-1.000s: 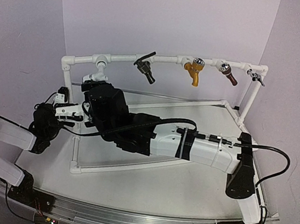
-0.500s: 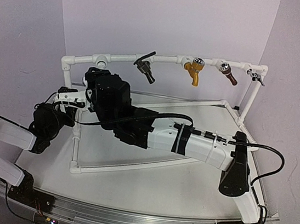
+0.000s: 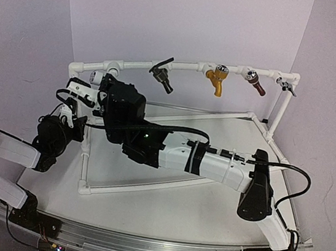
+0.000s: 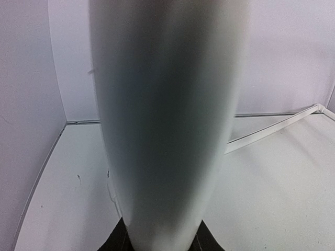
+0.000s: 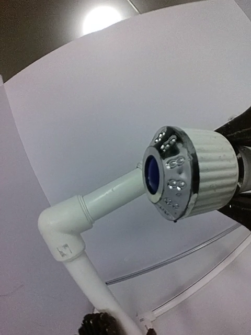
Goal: Install the water faucets
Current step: Place the adaptor at the water faucet.
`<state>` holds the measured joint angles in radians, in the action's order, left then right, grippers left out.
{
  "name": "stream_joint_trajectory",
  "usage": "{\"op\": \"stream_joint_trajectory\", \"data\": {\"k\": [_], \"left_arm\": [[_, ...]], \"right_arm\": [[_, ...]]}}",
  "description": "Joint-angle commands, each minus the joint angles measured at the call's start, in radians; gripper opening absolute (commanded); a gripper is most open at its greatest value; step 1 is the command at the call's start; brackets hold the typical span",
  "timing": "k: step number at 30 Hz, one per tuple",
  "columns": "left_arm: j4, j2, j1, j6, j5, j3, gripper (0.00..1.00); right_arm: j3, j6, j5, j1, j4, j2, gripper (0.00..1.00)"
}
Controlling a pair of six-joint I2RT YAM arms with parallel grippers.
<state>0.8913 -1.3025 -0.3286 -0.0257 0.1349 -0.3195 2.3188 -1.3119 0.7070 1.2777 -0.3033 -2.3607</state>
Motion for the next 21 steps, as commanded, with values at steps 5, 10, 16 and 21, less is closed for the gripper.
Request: {"op": "stream_joint_trajectory", "data": {"k": [5, 10, 16, 21], "left_arm": [[-0.006, -0.005, -0.047, -0.027, -0.184, -0.03, 0.0], [-0.01, 0.0, -0.047, -0.026, -0.181, -0.029, 0.0], [-0.007, 0.0, -0.047, -0.028, -0.184, -0.028, 0.0], [-0.003, -0.008, -0.048, -0.03, -0.187, -0.032, 0.0]], "right_arm": [[-0.072, 0.929, 0.066, -0.047, -0.176, 0.066, 0.01], [-0.138, 1.302, 0.027, -0.063, -0.167, 0.117, 0.02], [-0.238, 1.469, 0.011, -0.076, -0.168, 0.172, 0.0], [-0.355, 1.712, -0.059, -0.09, -0.188, 0.245, 0.02]]}}
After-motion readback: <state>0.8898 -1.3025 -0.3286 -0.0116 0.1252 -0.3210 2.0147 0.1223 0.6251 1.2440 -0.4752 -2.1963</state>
